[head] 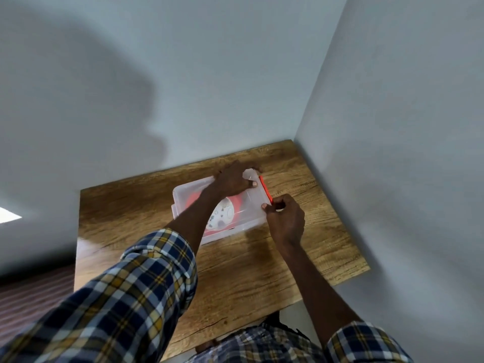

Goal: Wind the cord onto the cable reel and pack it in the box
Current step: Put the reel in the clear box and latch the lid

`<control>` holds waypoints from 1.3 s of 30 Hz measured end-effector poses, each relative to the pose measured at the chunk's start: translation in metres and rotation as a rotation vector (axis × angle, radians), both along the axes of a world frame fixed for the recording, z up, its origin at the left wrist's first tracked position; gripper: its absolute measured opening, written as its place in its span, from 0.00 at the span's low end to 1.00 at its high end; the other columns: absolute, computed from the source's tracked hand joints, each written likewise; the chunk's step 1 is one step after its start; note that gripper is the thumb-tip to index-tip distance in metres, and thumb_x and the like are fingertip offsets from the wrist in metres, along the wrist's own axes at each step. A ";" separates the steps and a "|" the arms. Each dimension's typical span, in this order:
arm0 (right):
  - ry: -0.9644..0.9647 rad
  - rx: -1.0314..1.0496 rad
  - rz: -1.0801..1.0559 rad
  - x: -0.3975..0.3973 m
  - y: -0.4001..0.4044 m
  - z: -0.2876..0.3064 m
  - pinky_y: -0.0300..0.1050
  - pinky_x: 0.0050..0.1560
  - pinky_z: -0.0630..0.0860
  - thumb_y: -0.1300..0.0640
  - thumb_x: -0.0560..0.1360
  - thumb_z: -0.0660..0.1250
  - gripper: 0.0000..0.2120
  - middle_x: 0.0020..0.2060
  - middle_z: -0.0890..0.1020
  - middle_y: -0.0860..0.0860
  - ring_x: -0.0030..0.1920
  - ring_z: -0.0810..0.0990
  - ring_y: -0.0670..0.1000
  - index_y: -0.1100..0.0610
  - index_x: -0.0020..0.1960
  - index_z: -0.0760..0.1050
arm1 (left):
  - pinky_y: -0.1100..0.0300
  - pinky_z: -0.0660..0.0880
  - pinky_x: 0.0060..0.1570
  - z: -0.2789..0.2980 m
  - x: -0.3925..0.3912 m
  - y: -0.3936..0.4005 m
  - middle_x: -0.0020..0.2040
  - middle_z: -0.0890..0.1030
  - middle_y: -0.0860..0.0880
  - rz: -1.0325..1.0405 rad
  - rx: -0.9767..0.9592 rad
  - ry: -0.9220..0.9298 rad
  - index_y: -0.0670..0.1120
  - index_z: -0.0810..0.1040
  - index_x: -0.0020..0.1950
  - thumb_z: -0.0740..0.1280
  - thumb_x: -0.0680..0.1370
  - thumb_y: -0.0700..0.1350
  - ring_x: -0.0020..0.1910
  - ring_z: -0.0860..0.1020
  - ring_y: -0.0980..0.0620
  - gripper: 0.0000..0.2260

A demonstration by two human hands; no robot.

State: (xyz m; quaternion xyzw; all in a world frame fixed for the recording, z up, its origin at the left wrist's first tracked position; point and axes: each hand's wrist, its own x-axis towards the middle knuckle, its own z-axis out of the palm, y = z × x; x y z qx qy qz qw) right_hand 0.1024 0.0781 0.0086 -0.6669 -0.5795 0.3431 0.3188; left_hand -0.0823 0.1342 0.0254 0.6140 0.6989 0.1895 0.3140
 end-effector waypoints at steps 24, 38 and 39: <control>-0.627 0.147 1.388 -0.198 0.023 0.020 0.59 0.69 0.59 0.41 0.82 0.62 0.13 0.72 0.76 0.46 0.73 0.71 0.54 0.39 0.64 0.79 | 0.55 0.82 0.41 -0.043 -0.041 -0.219 0.49 0.89 0.47 0.927 0.021 -0.860 0.49 0.87 0.54 0.72 0.76 0.68 0.47 0.88 0.48 0.23; -0.376 0.058 1.255 -0.197 0.023 0.015 0.53 0.61 0.58 0.39 0.75 0.72 0.09 0.57 0.85 0.41 0.64 0.76 0.48 0.41 0.51 0.85 | 0.63 0.67 0.32 -0.051 -0.005 -0.195 0.42 0.74 0.54 1.106 0.384 -0.049 0.51 0.71 0.49 0.74 0.79 0.52 0.36 0.71 0.58 0.13; -0.366 0.039 1.247 -0.197 0.023 0.016 0.53 0.64 0.61 0.40 0.74 0.73 0.08 0.55 0.85 0.41 0.62 0.77 0.49 0.41 0.49 0.85 | 0.65 0.65 0.33 -0.051 -0.003 -0.193 0.42 0.73 0.55 1.102 0.385 -0.021 0.51 0.70 0.50 0.73 0.80 0.51 0.36 0.70 0.59 0.12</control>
